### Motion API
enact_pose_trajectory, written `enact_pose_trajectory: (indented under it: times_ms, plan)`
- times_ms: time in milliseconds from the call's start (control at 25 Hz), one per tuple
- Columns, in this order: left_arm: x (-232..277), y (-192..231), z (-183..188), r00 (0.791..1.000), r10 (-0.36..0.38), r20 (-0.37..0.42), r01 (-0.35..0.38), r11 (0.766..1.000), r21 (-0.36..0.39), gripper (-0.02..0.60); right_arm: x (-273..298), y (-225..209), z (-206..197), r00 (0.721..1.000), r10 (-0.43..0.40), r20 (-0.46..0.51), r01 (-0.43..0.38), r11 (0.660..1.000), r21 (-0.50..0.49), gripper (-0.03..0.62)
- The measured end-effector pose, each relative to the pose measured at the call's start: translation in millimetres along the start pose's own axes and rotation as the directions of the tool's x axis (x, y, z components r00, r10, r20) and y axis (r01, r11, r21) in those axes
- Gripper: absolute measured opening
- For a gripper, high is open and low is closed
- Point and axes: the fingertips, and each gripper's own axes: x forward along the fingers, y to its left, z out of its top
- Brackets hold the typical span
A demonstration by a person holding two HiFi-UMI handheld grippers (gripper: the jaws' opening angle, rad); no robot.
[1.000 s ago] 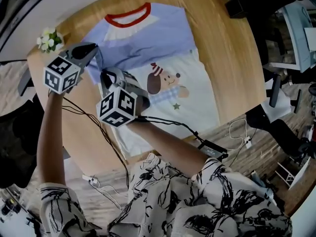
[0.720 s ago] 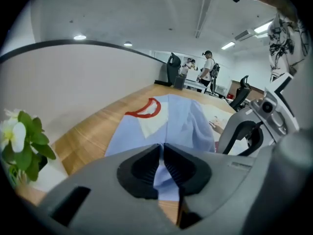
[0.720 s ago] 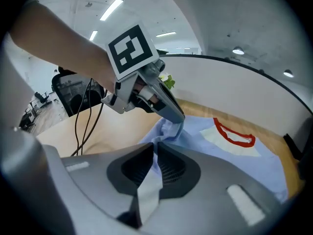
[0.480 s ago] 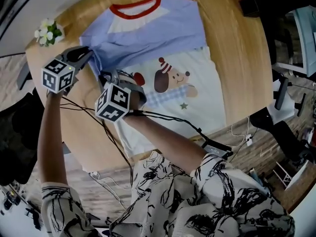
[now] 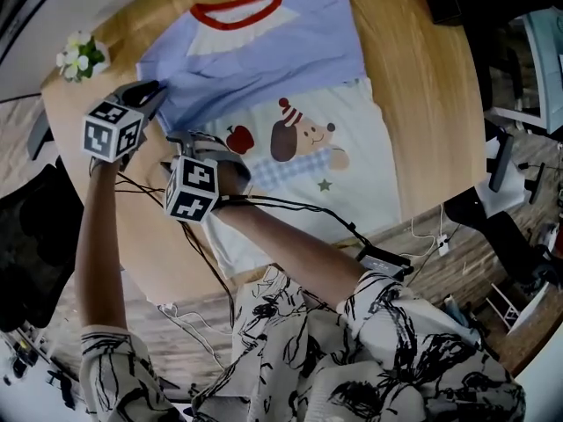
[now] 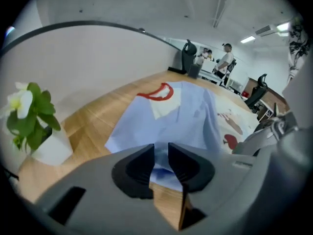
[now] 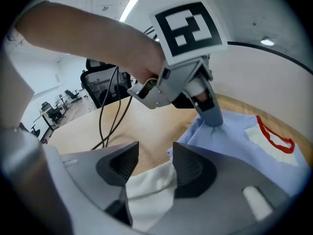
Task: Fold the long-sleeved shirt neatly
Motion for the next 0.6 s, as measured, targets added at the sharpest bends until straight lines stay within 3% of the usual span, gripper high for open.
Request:
enact_pose_trajectory:
  times_ms: [120,200,400,600]
  plan:
    - [2.6,5.8,-25.3,0.998,0.029,-0.049,-0.033,0.997,-0.073,0.1,-2.3,13.8,-2.5,0.999,0.035,0.004,-0.035,0.999,-0.013,0.233]
    - [0.2,6.5,-26.9,0.999,0.035,-0.029,-0.038,0.994,-0.101,0.111,-11.6,15.6,1.5,0.999,0.033,0.031,-0.032,0.999,-0.011,0.235]
    - [-37.5,-12.6,-5.1,0.986,0.0,0.166,0.028,0.986,-0.164,0.195,-67.6,3.8,32.7,0.977,-0.015,0.212,0.017,1.0,-0.006,0.236]
    - [-113.3,-55.7,9.9,0.936,0.092,0.34,-0.045,0.989,-0.144,0.24,-158.1,-31.7,57.7,0.936,-0.076,0.345,0.095,0.995,-0.037,0.253]
